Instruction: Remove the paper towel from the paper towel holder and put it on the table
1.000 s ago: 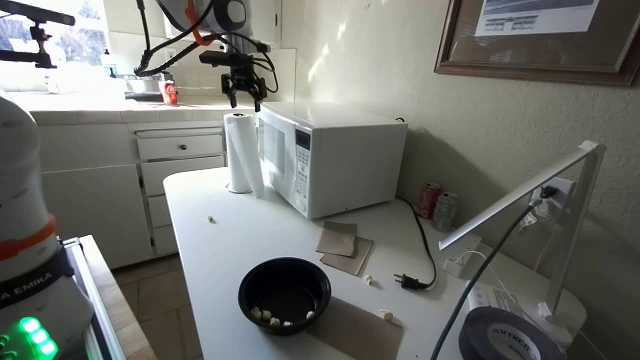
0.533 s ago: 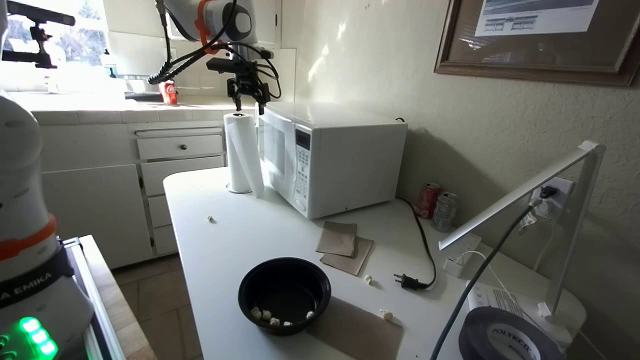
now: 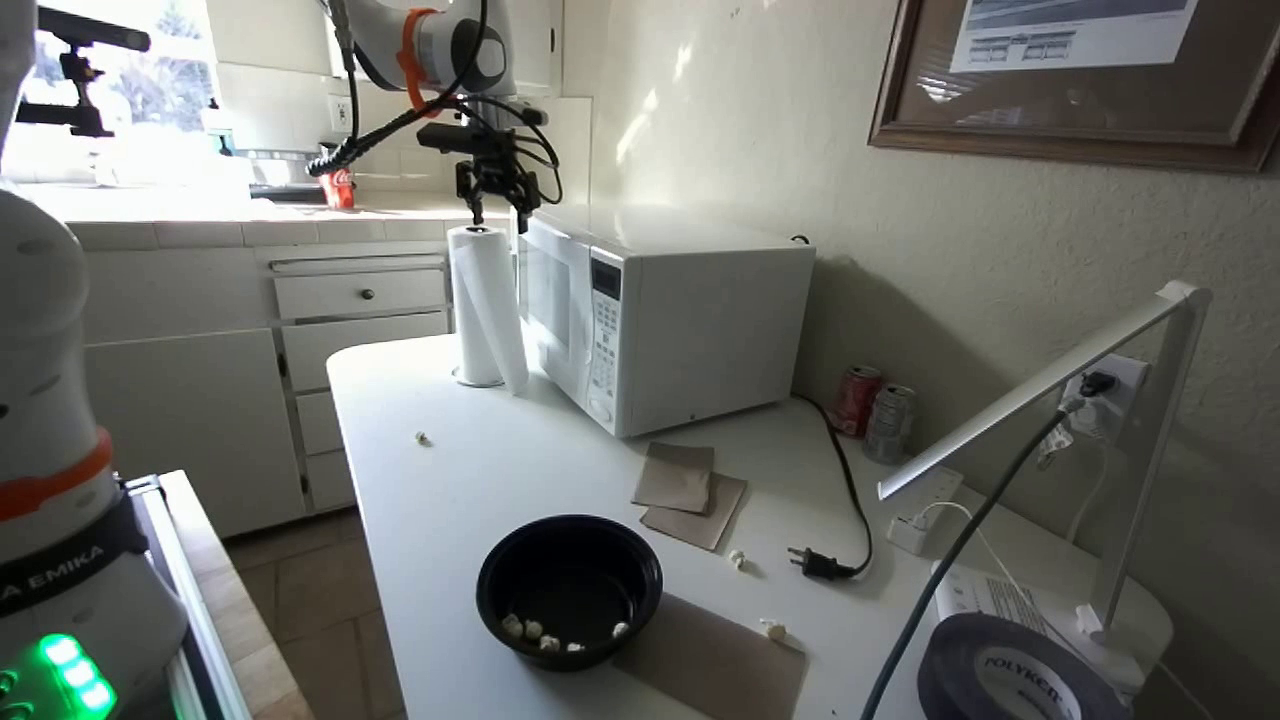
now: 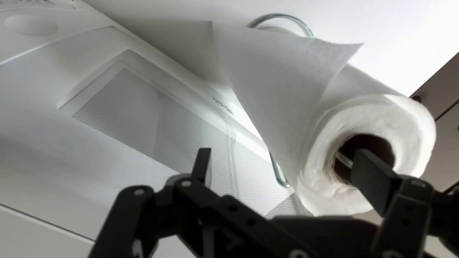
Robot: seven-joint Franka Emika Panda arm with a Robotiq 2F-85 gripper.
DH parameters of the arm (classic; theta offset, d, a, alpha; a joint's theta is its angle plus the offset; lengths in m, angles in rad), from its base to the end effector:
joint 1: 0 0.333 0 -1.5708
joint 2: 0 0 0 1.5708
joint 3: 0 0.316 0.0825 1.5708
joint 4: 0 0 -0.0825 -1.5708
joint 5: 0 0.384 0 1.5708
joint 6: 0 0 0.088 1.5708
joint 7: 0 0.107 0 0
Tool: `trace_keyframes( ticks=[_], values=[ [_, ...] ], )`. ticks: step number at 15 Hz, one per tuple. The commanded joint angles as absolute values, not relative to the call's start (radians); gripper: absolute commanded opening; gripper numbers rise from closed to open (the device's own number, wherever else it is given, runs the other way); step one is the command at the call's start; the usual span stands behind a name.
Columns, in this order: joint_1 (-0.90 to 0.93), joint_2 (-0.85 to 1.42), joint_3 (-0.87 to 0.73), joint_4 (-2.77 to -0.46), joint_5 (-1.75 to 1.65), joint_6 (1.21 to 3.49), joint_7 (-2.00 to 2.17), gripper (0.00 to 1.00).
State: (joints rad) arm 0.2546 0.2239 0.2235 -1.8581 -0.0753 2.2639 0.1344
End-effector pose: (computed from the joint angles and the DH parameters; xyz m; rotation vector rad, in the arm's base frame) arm 0.5650 0.2818 0.4208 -3.0305 -0.5771 -0.2839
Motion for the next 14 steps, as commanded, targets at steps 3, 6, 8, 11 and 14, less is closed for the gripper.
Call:
trace_keyframes(
  ticks=[3, 6, 8, 11, 14],
  values=[
    [0.275, 0.265, 0.216, -1.824, -0.087, 2.270, 0.153, 0.87],
    [0.278, 0.273, 0.215, -1.817, -0.087, 2.268, 0.152, 0.85],
    [0.280, 0.278, 0.214, -1.813, -0.087, 2.267, 0.151, 0.81],
    [0.281, 0.280, 0.214, -1.813, -0.087, 2.266, 0.152, 0.73],
    [0.283, 0.280, 0.214, -1.810, -0.087, 2.265, 0.151, 0.60]
  ],
)
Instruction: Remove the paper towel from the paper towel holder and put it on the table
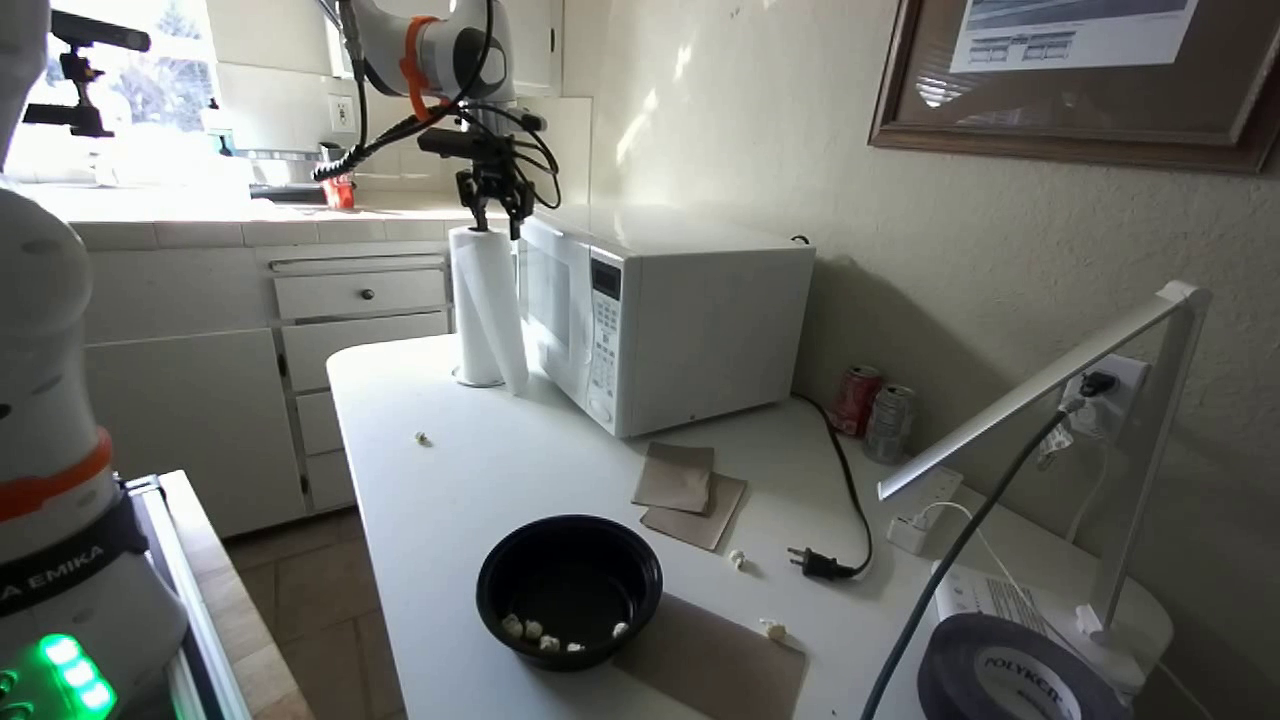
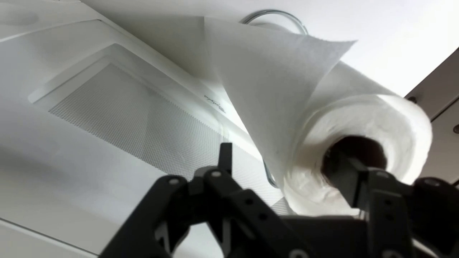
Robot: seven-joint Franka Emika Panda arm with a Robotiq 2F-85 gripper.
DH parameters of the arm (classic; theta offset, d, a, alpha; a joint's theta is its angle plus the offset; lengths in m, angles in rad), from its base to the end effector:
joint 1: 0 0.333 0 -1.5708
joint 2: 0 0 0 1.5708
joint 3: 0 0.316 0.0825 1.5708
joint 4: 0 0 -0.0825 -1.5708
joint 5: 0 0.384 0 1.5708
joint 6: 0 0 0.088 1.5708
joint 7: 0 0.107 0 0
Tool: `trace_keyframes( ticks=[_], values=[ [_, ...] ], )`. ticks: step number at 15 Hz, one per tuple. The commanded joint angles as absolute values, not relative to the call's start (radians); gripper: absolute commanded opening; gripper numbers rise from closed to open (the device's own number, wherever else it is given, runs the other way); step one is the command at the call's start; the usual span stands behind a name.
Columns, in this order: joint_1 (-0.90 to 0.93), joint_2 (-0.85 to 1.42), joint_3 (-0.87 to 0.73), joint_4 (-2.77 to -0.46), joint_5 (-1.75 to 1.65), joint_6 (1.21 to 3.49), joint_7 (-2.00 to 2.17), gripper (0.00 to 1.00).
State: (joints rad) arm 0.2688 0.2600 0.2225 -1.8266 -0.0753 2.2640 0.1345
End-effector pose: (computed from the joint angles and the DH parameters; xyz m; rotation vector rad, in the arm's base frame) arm 0.5702 0.2924 0.4135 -3.0211 -0.5922 -0.2740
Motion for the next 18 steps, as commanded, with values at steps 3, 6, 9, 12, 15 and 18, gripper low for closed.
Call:
trace_keyframes(
  ticks=[3, 6, 9, 12, 15, 18],
  values=[
    [0.283, 0.282, 0.214, -1.810, -0.085, 2.265, 0.150, 0.50],
    [0.283, 0.286, 0.215, -1.809, -0.082, 2.264, 0.147, 0.39],
    [0.284, 0.288, 0.215, -1.806, -0.081, 2.263, 0.145, 0.11],
    [0.283, 0.292, 0.215, -1.801, -0.077, 2.264, 0.142, 0.00],
    [0.283, 0.292, 0.216, -1.797, -0.075, 2.263, 0.140, 0.02],
    [0.288, 0.281, 0.216, -1.786, -0.082, 2.241, 0.146, 0.03]
  ],
)
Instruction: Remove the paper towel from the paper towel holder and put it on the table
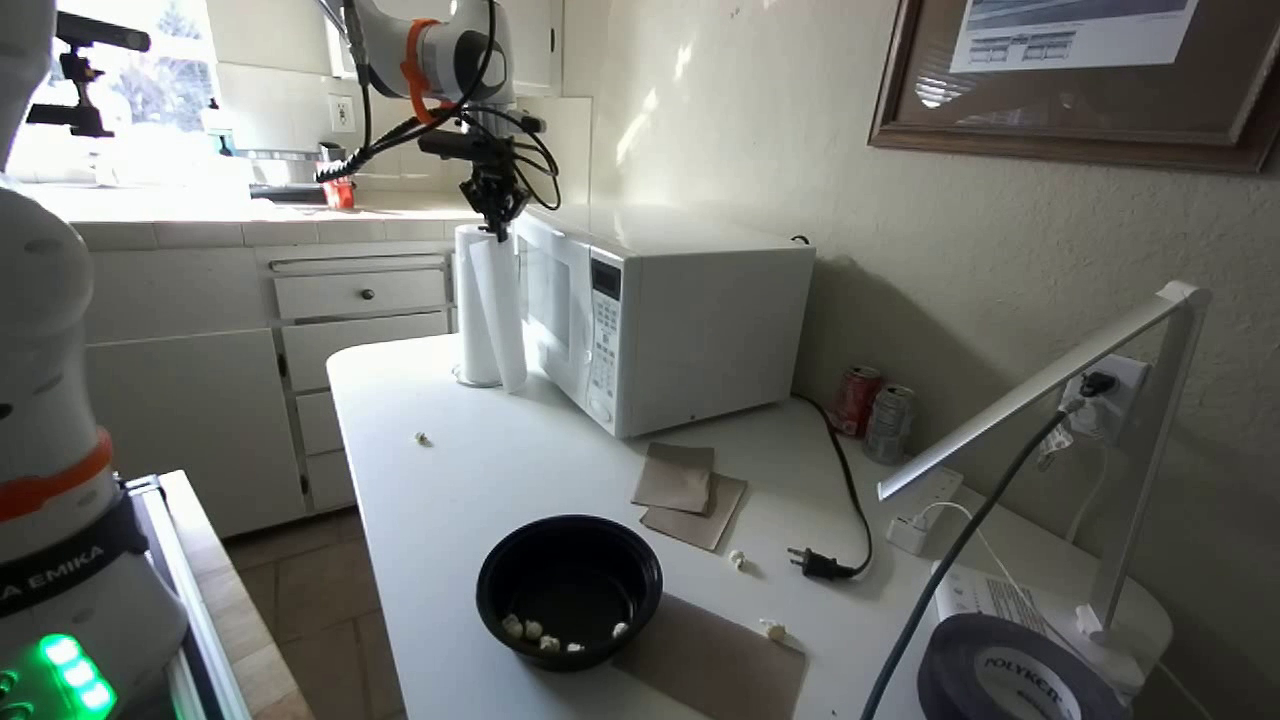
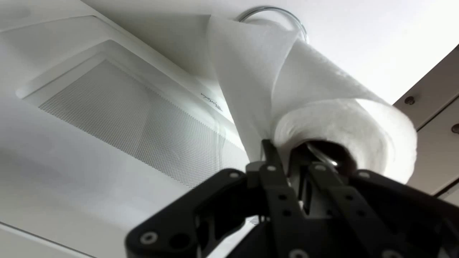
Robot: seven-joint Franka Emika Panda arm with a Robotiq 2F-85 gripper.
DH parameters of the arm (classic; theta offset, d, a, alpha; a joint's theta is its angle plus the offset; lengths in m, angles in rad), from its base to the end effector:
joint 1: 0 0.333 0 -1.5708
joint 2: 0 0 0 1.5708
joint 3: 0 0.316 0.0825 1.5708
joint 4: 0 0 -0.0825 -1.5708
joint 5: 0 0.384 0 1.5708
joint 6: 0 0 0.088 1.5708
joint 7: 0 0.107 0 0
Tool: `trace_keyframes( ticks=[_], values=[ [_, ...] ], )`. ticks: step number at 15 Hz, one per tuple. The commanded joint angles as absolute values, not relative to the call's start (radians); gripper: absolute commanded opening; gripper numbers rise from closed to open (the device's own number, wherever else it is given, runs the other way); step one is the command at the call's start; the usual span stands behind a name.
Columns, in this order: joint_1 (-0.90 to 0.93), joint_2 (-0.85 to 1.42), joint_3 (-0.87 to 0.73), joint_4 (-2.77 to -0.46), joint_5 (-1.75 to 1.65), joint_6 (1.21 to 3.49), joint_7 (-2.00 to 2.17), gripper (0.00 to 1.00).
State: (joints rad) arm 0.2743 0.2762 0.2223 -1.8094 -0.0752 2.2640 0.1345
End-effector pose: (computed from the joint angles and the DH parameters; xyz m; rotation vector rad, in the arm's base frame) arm 0.5732 0.2970 0.4116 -3.0160 -0.5973 -0.2739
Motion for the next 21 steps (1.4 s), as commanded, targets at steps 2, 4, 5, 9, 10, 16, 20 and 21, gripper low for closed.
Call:
trace_keyframes(
  ticks=[2, 4, 5, 9, 10, 16, 20, 21],
  values=[
    [0.292, 0.270, 0.216, -1.779, -0.089, 2.226, 0.148, 0.03],
    [0.294, 0.258, 0.217, -1.769, -0.088, 2.209, 0.145, 0.03],
    [0.295, 0.253, 0.217, -1.761, -0.091, 2.195, 0.145, 0.03],
    [0.299, 0.226, 0.220, -1.723, -0.096, 2.119, 0.141, 0.03],
    [0.302, 0.220, 0.219, -1.710, -0.106, 2.095, 0.141, 0.03],
    [0.311, 0.189, 0.224, -1.601, -0.147, 1.932, 0.138, 0.03],
    [0.313, 0.181, 0.231, -1.526, -0.156, 1.860, 0.126, 0.03],
    [0.314, 0.178, 0.231, -1.514, -0.161, 1.855, 0.126, 0.03]
  ],
)
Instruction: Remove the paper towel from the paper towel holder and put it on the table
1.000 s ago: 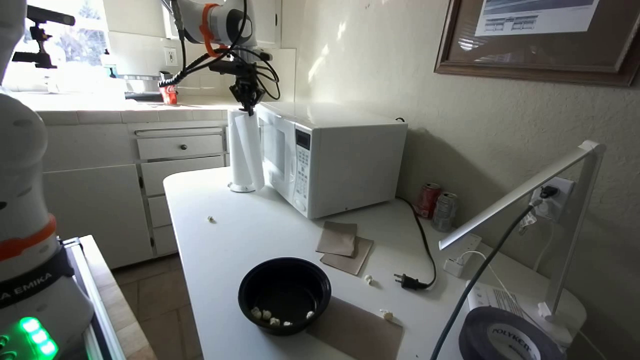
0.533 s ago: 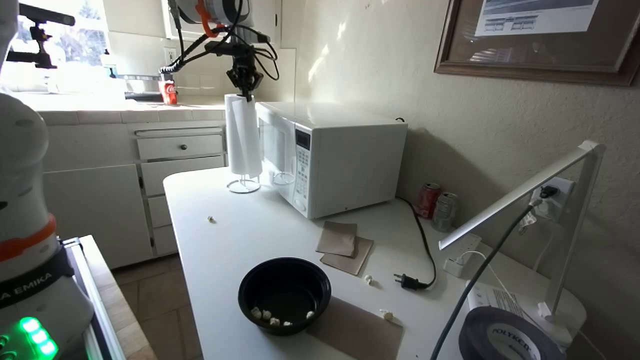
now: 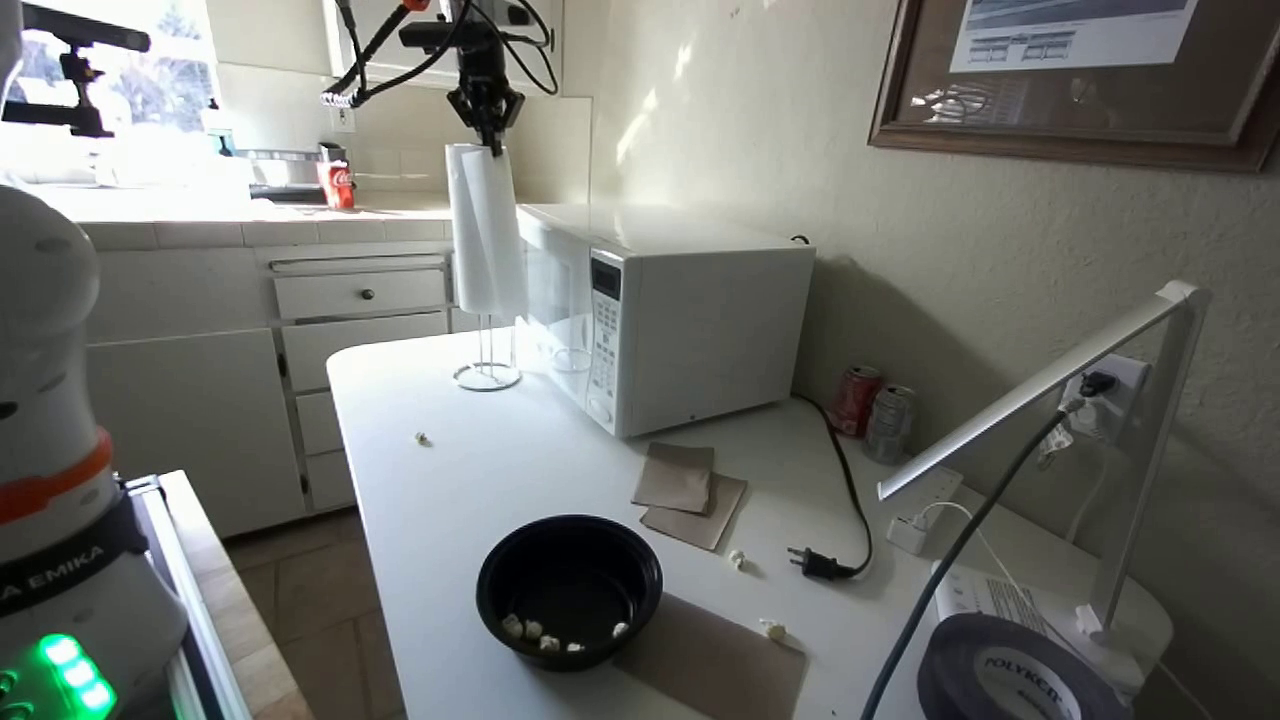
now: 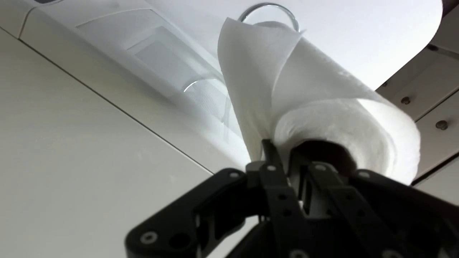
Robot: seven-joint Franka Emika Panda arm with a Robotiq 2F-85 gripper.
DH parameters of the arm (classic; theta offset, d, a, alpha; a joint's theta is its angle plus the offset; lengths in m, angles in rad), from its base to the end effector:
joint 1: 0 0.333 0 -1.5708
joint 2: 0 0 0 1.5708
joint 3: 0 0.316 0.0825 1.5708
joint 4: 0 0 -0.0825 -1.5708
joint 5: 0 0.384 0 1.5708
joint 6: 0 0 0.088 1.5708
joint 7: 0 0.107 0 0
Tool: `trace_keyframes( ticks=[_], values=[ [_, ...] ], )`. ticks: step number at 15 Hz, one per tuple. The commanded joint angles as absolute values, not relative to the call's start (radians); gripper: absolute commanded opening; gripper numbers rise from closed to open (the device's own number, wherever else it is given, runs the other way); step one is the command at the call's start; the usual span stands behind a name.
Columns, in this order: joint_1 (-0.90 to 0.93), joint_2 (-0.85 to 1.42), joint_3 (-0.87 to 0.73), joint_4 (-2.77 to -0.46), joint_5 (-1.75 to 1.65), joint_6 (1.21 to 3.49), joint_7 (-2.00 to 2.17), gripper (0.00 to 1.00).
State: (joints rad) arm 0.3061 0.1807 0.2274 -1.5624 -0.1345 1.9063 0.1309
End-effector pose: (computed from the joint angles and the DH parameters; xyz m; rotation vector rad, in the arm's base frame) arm 0.5563 0.3042 0.5561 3.0262 0.6596 0.2923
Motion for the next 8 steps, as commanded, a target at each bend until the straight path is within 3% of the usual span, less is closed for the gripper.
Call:
trace_keyframes(
  ticks=[1, 8],
  values=[
    [0.316, 0.179, 0.232, -1.496, -0.171, 1.841, 0.130, 0.03],
    [0.333, 0.170, 0.239, -1.425, -0.215, 1.794, 0.134, 0.03]
  ],
)
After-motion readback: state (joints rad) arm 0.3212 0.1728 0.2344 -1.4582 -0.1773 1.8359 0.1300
